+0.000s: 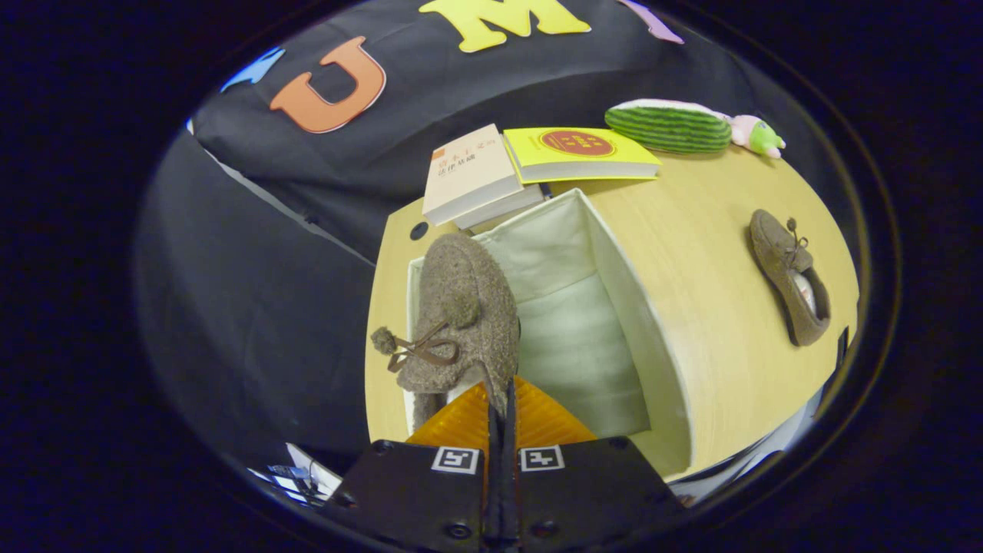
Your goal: Open the storage box then place both shoes into the box .Put the left shoe in first, then the right shoe, with the right side of both shoes facing outward in a uniform manner.
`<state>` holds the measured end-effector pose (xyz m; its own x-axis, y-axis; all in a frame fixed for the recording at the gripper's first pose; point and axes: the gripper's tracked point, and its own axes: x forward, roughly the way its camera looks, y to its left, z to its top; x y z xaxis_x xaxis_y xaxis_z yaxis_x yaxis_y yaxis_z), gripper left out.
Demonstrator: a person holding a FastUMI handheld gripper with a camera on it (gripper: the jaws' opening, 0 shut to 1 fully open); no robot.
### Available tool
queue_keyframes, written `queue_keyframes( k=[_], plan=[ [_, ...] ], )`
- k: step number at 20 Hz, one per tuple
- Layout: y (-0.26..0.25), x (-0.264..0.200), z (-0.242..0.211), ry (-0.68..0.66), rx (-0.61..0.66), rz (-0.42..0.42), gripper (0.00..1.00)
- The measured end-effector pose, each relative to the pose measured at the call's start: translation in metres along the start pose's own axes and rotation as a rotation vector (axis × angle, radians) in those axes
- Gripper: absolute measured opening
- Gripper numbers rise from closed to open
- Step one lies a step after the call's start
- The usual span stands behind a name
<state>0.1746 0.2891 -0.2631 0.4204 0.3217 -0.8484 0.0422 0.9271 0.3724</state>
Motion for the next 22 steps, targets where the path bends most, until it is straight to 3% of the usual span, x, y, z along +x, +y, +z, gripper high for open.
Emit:
queue_keyframes(
  k=[5, 10, 11, 15, 22],
  plan=[
    [-0.001, 0.006, 0.005, -0.046, 0.009, -0.001, 0.09],
    [0.024, -0.004, 0.012, -0.087, -0.023, 0.132, 0.2],
    [0.023, -0.009, 0.015, -0.092, -0.04, 0.134, 0.42],
    [0.007, -0.034, 0.033, -0.152, -0.101, 0.056, 1.0],
    [-0.045, -0.066, 0.057, -0.148, -0.127, -0.018, 1.0]
  ],
)
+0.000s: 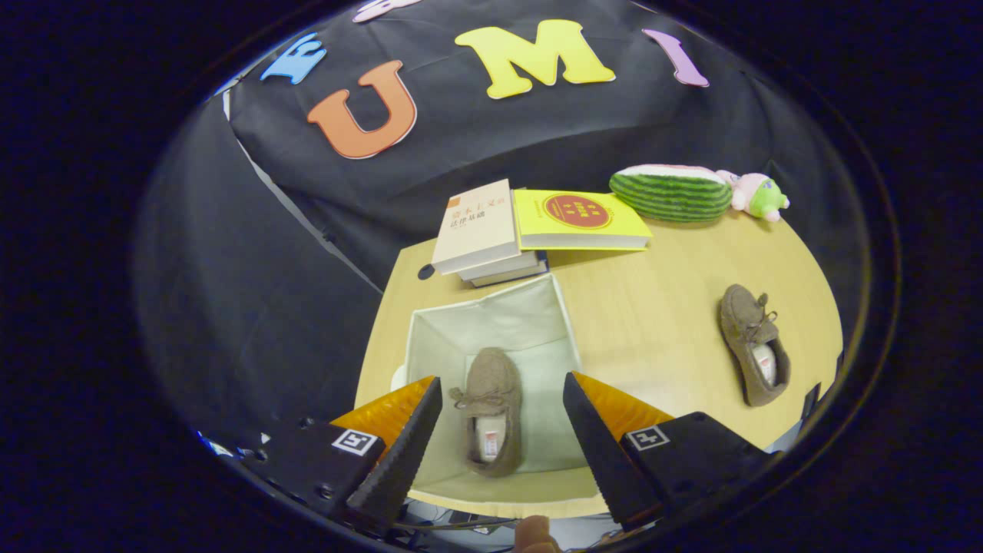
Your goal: Open the storage box then place both shoes into the box .Put the left shoe in first, then the right shoe, with the right side of both shoes facing outward in a uniform manner.
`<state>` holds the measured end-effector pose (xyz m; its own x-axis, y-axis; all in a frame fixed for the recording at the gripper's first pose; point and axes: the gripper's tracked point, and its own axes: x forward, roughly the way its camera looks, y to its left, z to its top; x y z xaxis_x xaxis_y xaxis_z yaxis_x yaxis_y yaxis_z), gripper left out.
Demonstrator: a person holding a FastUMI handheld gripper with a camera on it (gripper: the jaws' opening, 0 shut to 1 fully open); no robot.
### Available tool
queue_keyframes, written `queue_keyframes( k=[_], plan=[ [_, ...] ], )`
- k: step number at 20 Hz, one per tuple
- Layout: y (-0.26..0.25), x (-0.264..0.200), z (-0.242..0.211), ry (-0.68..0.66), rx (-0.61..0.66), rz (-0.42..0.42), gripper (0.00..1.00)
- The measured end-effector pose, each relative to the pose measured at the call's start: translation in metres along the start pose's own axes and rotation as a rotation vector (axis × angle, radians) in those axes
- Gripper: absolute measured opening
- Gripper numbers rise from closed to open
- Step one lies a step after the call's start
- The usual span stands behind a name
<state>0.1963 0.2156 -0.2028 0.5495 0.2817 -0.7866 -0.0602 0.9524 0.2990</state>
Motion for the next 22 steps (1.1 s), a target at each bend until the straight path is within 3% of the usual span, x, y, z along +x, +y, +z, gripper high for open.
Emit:
queue_keyframes(
  k=[7, 15, 22],
  plan=[
    [-0.117, -0.016, 0.027, 0.008, -0.019, -0.184, 1.0],
    [-0.28, -0.032, 0.029, 0.144, -0.047, -0.486, 1.0],
    [-0.359, -0.016, -0.008, 0.314, -0.144, -0.571, 1.0]
  ],
)
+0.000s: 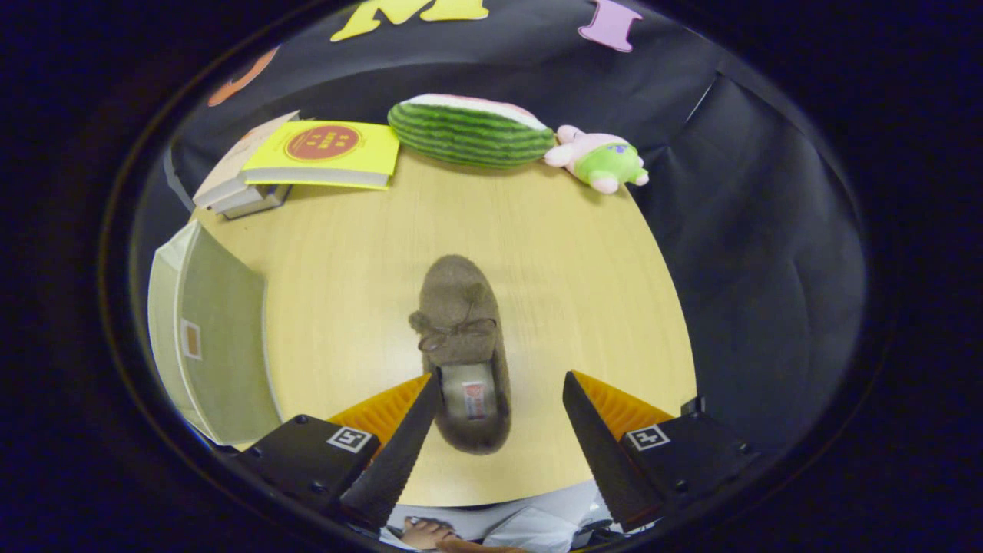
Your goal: Open the storage box then place both shoes into the box .Put the left shoe in first, then the right shoe, with the right side of both shoes facing outward in a uniform manner.
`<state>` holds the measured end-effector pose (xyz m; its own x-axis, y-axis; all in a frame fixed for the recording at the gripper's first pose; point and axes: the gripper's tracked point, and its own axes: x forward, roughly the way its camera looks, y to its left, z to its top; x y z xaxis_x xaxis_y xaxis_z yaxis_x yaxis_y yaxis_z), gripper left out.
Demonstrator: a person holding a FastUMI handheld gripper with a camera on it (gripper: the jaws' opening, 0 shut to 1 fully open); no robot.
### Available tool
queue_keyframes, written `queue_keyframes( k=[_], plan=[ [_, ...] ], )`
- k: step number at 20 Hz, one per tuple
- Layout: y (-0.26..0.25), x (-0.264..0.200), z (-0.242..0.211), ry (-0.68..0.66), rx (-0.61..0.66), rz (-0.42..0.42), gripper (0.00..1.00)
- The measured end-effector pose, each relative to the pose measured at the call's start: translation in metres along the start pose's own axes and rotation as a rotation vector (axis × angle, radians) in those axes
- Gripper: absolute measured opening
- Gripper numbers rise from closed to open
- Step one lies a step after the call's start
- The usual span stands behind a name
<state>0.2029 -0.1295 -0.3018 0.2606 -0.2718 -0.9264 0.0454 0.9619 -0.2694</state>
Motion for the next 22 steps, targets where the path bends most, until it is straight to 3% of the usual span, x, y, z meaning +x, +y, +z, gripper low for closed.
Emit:
queue_keyframes(
  k=[4, 6, 9, 12, 15, 16, 20, 22],
  plan=[
    [-0.021, 0.03, -0.007, 0.041, -0.065, -0.108, 1.0],
    [-0.022, 0.04, -0.006, 0.047, -0.088, -0.118, 0.97],
    [-0.005, 0.052, -0.011, 0.065, -0.062, -0.036, 0.84],
    [-0.002, 0.062, -0.015, 0.084, -0.037, -0.022, 0.7],
    [0.007, 0.076, -0.031, 0.154, 0.013, 0.031, 0.22],
    [0.007, 0.077, -0.031, 0.153, 0.014, 0.039, 0.15],
    [0.007, 0.075, -0.03, 0.133, 0.065, 0.066, 0.07],
    [0.017, 0.068, -0.03, 0.139, 0.122, 0.13, 0.06]
  ],
)
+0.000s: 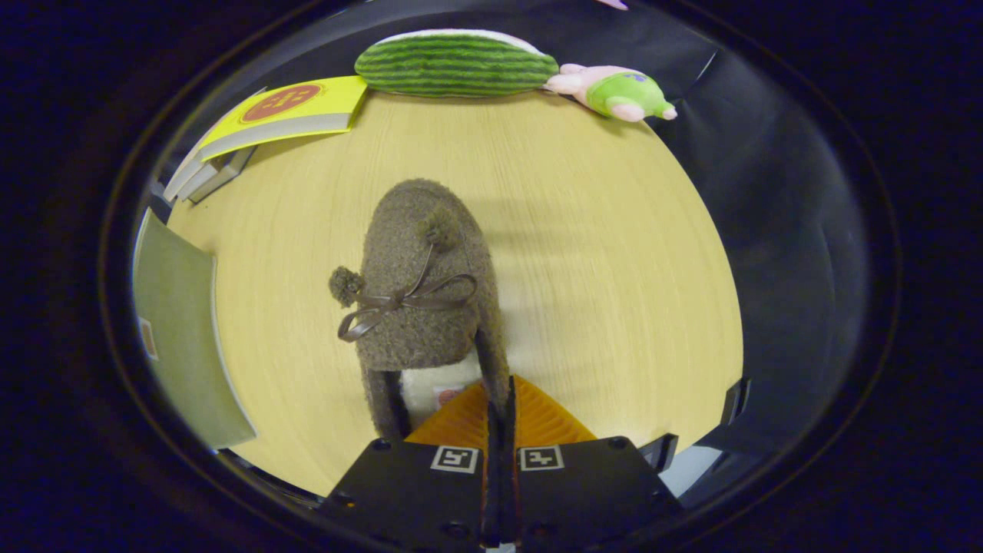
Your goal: Open the storage box then place both shoes into the box .Put the left shoe in first, then the right shoe, with the right side of both shoes facing outward in a uniform manner.
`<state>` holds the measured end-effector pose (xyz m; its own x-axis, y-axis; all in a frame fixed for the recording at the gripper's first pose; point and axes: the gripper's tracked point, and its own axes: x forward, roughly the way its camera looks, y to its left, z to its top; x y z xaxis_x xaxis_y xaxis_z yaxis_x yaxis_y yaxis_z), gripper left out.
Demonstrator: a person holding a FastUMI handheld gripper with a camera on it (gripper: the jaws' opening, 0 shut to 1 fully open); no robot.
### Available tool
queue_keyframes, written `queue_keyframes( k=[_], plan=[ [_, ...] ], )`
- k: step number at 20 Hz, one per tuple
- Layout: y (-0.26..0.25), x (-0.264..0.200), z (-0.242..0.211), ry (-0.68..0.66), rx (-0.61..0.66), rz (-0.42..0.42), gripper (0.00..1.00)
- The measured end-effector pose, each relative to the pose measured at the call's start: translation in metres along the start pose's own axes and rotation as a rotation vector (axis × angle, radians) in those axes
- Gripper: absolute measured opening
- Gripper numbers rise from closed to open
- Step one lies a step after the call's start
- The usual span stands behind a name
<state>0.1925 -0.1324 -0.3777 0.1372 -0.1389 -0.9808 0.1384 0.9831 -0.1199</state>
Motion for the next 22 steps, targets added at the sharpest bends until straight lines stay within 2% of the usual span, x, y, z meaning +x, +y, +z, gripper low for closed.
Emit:
queue_keyframes(
  k=[2, 3, 10, 14, 16, 22],
  plan=[
    [0.014, -0.012, 0.002, 0.0, 0.062, 0.089, 0.06],
    [0.015, -0.019, 0.005, -0.011, 0.081, 0.106, 0.06],
    [0.035, -0.084, 0.009, -0.066, 0.105, 0.184, 0.06],
    [0.053, -0.119, 0.008, -0.1, 0.128, 0.168, 0.06],
    [0.07, -0.136, 0.006, -0.114, 0.119, 0.177, 0.06],
    [0.146, -0.185, -0.009, -0.146, 0.061, 0.271, 0.06]
  ],
)
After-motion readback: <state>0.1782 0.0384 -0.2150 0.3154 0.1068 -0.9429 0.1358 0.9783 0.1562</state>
